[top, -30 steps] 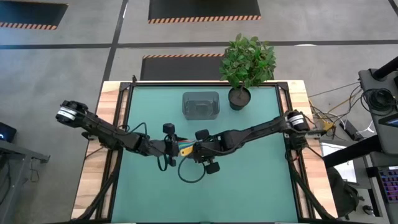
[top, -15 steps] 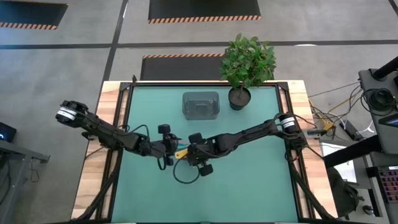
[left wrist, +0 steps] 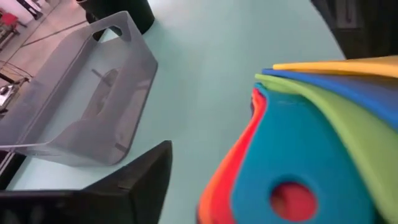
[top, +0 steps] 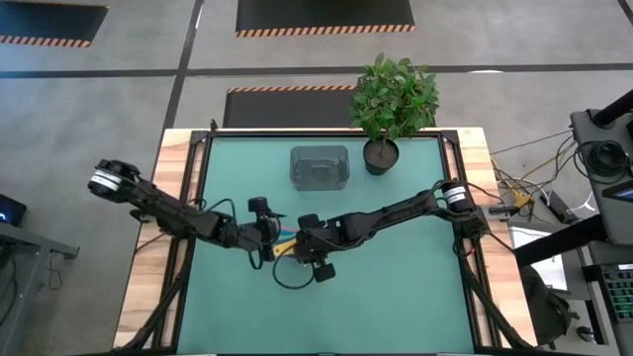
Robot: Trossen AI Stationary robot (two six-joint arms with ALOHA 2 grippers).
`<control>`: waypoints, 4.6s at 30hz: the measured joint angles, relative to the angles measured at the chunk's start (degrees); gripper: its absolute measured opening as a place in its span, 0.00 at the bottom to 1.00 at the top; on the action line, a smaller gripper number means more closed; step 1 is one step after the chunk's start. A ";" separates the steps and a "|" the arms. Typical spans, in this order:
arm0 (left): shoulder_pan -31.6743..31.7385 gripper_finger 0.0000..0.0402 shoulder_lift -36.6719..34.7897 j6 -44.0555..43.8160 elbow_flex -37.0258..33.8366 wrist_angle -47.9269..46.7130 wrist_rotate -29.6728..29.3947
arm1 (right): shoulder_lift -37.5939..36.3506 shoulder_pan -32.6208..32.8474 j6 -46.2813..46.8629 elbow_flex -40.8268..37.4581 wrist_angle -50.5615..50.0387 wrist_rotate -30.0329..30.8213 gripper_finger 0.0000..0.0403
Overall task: Nest measuring cups in basket
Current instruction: Put the measuring cup into the bin
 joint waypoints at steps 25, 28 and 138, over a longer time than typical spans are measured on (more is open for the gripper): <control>-4.88 0.73 -2.04 -17.50 5.36 -25.75 6.32 | 0.07 -0.50 0.33 0.22 4.89 -1.77 0.08; -5.65 0.74 -2.02 -18.42 5.36 -27.64 6.21 | 0.07 -0.56 0.47 0.22 4.94 -2.05 0.08; -14.67 0.00 11.67 -30.22 25.21 -58.41 4.93 | -29.57 3.83 0.36 -30.49 19.05 -0.31 0.03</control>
